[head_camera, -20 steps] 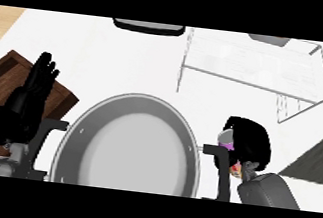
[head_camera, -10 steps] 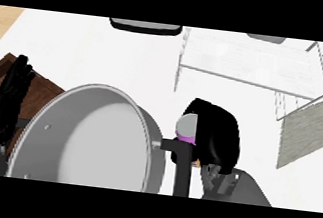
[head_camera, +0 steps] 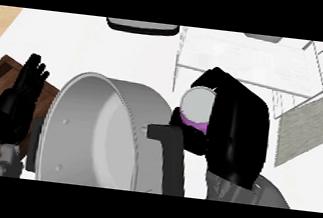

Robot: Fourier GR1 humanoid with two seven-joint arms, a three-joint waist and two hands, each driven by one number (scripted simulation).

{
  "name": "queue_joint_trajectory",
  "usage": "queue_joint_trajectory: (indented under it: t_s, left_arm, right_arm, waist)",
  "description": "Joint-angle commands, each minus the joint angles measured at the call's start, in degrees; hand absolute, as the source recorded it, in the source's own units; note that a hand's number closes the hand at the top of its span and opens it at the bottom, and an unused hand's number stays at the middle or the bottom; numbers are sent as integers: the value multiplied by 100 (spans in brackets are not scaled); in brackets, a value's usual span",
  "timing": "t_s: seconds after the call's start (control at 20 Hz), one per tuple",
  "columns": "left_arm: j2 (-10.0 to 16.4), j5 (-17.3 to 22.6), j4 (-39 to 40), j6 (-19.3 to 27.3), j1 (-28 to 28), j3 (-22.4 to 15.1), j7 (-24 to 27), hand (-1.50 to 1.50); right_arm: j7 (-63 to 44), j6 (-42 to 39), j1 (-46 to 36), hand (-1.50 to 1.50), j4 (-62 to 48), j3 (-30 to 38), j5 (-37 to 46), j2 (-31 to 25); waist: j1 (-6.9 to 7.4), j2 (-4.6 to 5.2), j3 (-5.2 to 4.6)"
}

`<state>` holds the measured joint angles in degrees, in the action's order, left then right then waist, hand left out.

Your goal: Pick the can from the placemat and place it in the tiered shelf

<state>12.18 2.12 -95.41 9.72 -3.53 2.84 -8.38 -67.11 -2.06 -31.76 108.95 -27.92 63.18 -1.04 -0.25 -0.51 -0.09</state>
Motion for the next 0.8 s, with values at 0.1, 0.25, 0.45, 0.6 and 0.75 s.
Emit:
queue_joint_trajectory:
  t_s: [0.1,0.25,0.45,0.6,0.75]
  left_arm:
    - [-180,-69,31,72,-137,-97,90,0]
    - [-223,-212,-246,163,-34,-234,-179,0]
    - [20,78,-38,-122,-41,160,-32,0]
    - [-134,-97,-663,2,210,-127,-335,0]
    - [-38,66,74,-113,-450,157,-237,0]
  right_arm:
    - [-1079,-850,-563,150,291,651,236,100]
    - [-807,-941,-612,150,377,1034,285,101]
    - [-290,-709,-613,150,47,1582,397,100]
    - [320,-97,-150,150,-399,1682,525,69]
    - [910,511,-678,150,-1484,2370,289,74]
  waist:
    - [-9,29,3]
    - [20,27,8]
    - [25,44,7]
    - [63,45,11]
    - [64,73,9]
